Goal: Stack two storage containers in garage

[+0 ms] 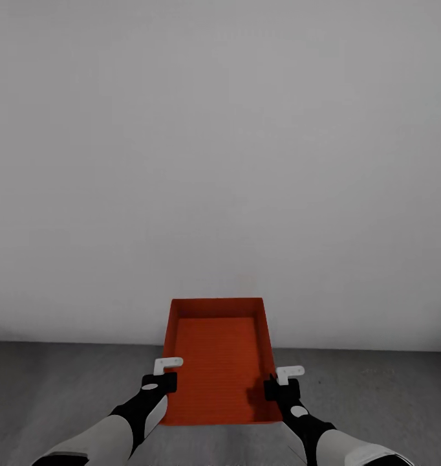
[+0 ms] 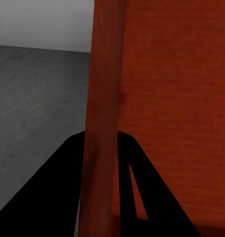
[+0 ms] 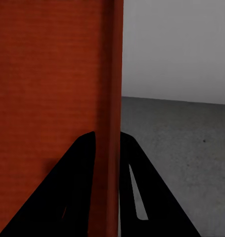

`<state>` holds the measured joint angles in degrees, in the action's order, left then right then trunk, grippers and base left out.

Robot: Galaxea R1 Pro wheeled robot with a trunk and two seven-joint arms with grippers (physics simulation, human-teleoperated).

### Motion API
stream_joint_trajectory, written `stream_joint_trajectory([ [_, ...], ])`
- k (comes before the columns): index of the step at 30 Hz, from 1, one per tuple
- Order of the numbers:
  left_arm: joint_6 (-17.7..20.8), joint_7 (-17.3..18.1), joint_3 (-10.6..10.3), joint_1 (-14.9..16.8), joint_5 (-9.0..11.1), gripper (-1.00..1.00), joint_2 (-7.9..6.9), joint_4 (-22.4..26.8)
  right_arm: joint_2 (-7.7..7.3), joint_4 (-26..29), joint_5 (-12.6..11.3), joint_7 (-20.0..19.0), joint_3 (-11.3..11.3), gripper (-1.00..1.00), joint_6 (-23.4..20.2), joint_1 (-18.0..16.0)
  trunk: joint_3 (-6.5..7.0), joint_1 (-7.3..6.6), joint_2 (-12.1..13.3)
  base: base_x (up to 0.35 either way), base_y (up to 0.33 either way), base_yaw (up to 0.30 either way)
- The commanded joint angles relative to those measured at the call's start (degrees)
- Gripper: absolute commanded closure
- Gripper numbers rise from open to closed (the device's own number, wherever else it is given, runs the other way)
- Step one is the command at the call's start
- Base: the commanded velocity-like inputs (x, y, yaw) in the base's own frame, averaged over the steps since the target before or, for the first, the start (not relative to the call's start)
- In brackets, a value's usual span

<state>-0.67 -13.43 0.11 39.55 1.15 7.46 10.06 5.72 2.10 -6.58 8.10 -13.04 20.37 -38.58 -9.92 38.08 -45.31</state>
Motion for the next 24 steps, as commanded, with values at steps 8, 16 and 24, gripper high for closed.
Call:
stream_joint_trajectory([
  [8, 0.0, -0.6, 3.6, 0.1, 2.1, 1.00, -2.71, 1.4, -0.01, -0.1, -1.0, 0.2, 1.2, 1.00, 0.3, 0.0, -0.82, 0.01, -0.1, 0.000, 0.000, 0.000],
  [16, 0.0, -0.5, 3.5, 0.1, 2.1, 1.00, -2.71, 1.5, -0.01, -0.1, -1.0, 0.2, 1.2, 1.00, 0.3, 0.0, -1.54, 0.01, -0.1, 0.000, 0.000, 0.000],
  [24, 0.0, -0.5, 3.6, 0.1, 2.1, 1.00, -2.71, 1.5, -0.01, -0.1, -0.9, 0.2, 1.2, 1.00, 0.3, 0.0, -2.26, 0.01, -0.1, 0.000, 0.000, 0.000],
])
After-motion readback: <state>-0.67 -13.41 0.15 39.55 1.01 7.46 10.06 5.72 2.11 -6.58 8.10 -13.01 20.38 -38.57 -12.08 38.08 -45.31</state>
